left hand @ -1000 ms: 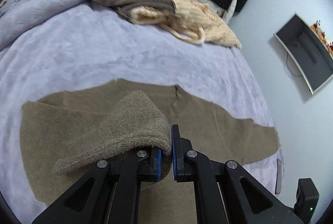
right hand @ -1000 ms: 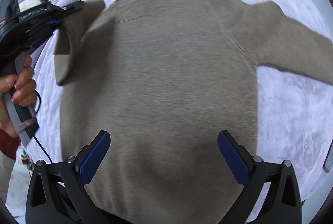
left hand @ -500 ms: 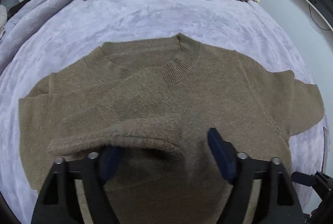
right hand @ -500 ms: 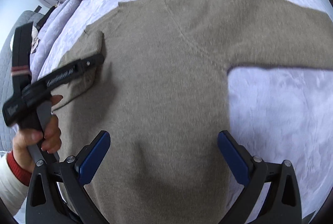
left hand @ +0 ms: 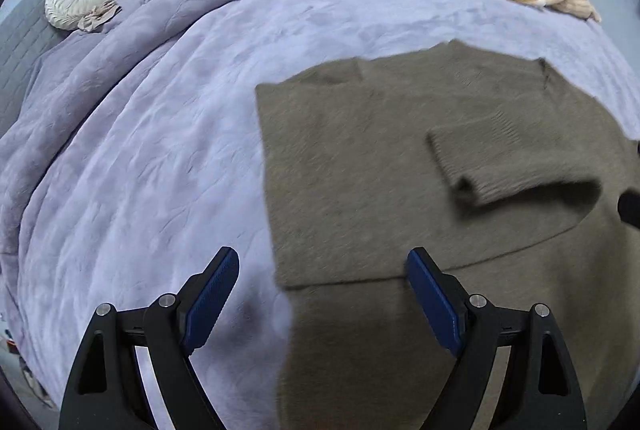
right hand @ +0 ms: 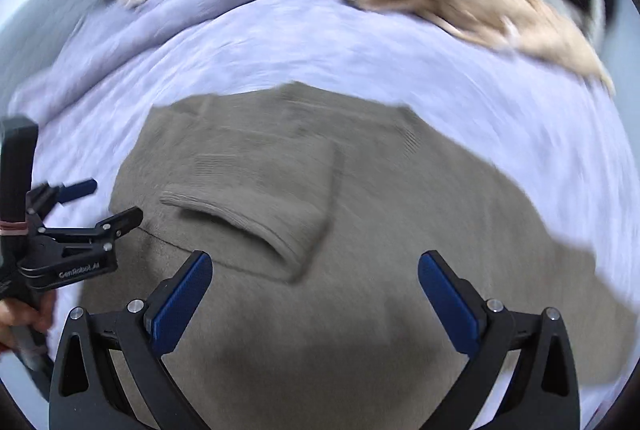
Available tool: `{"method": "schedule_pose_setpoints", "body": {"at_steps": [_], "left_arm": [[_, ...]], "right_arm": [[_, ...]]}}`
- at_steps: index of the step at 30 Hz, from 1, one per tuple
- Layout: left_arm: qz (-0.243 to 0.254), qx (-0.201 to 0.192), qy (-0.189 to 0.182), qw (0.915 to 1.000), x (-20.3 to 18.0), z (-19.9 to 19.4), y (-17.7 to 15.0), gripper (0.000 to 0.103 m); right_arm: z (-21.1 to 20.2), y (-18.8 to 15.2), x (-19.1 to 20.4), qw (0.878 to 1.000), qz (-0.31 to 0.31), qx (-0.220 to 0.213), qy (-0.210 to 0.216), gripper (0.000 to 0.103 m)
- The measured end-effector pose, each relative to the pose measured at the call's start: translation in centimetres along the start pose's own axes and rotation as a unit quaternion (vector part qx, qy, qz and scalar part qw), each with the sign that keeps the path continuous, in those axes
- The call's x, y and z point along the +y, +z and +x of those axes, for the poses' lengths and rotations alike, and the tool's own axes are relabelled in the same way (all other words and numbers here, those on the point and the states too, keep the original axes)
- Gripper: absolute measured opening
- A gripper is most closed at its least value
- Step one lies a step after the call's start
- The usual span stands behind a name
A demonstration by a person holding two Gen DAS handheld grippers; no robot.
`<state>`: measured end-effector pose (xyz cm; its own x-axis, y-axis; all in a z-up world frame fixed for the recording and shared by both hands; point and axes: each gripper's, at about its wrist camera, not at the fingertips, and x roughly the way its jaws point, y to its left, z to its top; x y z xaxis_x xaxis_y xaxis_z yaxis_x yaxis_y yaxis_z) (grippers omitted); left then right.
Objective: Fold small clothes
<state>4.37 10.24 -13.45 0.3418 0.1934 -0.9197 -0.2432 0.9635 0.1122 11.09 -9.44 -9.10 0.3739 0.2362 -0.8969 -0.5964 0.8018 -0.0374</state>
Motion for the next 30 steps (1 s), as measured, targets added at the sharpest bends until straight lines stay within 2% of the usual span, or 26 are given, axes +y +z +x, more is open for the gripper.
{"method": "schedule_pose_setpoints", "body": {"at_steps": [3,4,6,7,8,9,10,11,12,14,15,17,18,19,21,23,25,27,28,30], "left_arm": [[0.007,0.020,0.013,0.9997,0.9,1.7,-1.7,0.087],[0.006,0.017,0.014,0.9997,0.9,2.0,-1.7,0.087],[-0.009,0.007,0.017,0.9998,1.3,2.2,-1.6,0.087],[-0.019,0.001,0.024,0.9995,1.5,2.3,-1.4,0.087],[-0.034,-0.005,0.035,0.9988,1.9,2.3,-1.1,0.087],[-0.047,-0.011,0.043,0.9979,2.3,2.3,-0.9,0.087],[-0.058,-0.013,0.046,0.9972,2.8,2.3,-0.9,0.087],[-0.069,-0.013,0.045,0.9966,3.4,2.4,-0.9,0.087],[-0.078,-0.009,0.039,0.9962,3.9,2.6,-0.9,0.087],[-0.084,-0.001,0.026,0.9961,4.6,2.8,-1.3,0.087],[-0.083,0.004,0.021,0.9963,4.8,2.7,-1.5,0.087],[-0.083,0.015,0.003,0.9965,5.4,2.2,-1.8,0.087],[-0.084,0.020,-0.010,0.9962,5.7,1.8,-2.0,0.087],[-0.087,0.023,-0.023,0.9957,6.0,1.2,-2.2,0.087],[-0.104,0.029,-0.070,0.9917,7.1,0.4,-2.0,0.087],[-0.119,0.036,-0.123,0.9845,8.0,0.5,-0.5,0.087],[-0.127,0.051,-0.165,0.9768,8.2,1.9,1.4,0.087],[-0.133,0.063,-0.192,0.9703,7.7,4.0,3.4,0.086],[-0.133,0.068,-0.195,0.9694,7.2,5.0,4.1,0.081],[-0.129,0.085,-0.195,0.9687,6.3,6.8,5.2,0.047]], "right_arm": [[3.2,1.3,4.8,0.992,-0.112,0.008,-0.054,0.098],[3.8,1.0,5.3,0.988,-0.135,0.011,-0.071,0.092],[6.1,1.6,6.4,0.979,-0.174,0.022,-0.102,0.061],[6.8,2.0,6.2,0.979,-0.174,0.031,-0.098,0.014],[6.7,2.3,5.4,0.984,-0.153,0.035,-0.081,0.007],[5.8,2.9,3.6,0.994,-0.093,0.023,-0.049,0.007],[4.7,2.9,1.6,0.999,-0.038,0.008,-0.029,0.007],[3.5,2.6,-0.6,1.000,0.024,-0.008,-0.006,0.008],[2.6,2.1,-3.1,0.996,0.089,-0.025,0.019,0.008],[1.3,-0.3,-8.0,0.975,0.213,-0.045,0.044,0.008],[1.2,-2.0,-10.3,0.960,0.270,-0.045,0.057,0.008],[2.5,-5.5,-13.9,0.924,0.364,-0.021,0.113,0.014],[3.2,-7.1,-15.1,0.908,0.399,-0.001,0.126,0.017],[3.7,-8.5,-15.8,0.896,0.423,0.012,0.137,0.018],[3.7,-10.2,-16.5,0.878,0.447,0.001,0.172,0.025],[3.1,-10.8,-16.1,0.874,0.447,-0.010,0.189,0.047],[2.8,-10.7,-15.7,0.875,0.442,-0.012,0.196,0.052],[3.1,-10.2,-15.1,0.878,0.438,-0.010,0.195,0.052],[3.5,-10.0,-15.0,0.876,0.441,-0.008,0.195,0.053],[3.9,-9.6,-15.2,0.870,0.453,-0.008,0.196,0.052]]}}
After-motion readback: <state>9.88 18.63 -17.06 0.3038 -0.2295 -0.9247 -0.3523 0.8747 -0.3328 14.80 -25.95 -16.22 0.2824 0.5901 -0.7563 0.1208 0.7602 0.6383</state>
